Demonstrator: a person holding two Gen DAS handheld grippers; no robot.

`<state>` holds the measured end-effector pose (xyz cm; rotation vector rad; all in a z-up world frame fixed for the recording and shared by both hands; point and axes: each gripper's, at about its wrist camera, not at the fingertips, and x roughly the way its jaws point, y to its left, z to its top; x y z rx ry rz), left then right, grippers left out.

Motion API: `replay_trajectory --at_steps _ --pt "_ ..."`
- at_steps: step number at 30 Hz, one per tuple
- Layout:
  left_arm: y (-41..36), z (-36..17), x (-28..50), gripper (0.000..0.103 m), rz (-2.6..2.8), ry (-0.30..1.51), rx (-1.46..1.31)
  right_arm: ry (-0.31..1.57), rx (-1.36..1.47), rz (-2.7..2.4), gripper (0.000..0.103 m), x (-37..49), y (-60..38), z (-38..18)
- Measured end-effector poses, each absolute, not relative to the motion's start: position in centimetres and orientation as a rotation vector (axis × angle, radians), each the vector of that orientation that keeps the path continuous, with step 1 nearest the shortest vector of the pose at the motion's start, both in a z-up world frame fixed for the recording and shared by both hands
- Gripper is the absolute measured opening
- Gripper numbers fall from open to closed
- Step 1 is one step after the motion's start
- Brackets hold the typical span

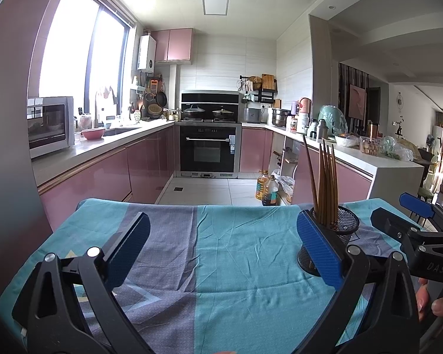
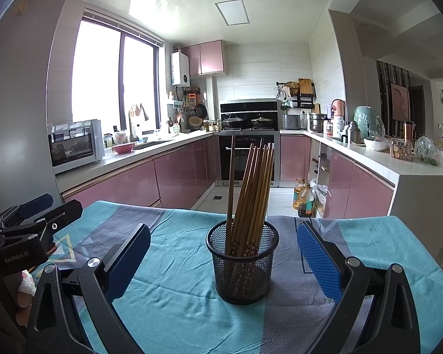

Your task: Organize utensils

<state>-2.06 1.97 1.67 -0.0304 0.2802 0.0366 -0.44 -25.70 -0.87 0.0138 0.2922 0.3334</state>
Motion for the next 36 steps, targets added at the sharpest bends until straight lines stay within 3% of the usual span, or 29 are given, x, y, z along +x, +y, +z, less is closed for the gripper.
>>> replay_trajectory --at_steps 36 --pt "1.82 1.71 -2.02 0.098 0.037 0.279 -0.028 0.292 0.024 0.333 0.096 -0.21 -25.99 -1.01"
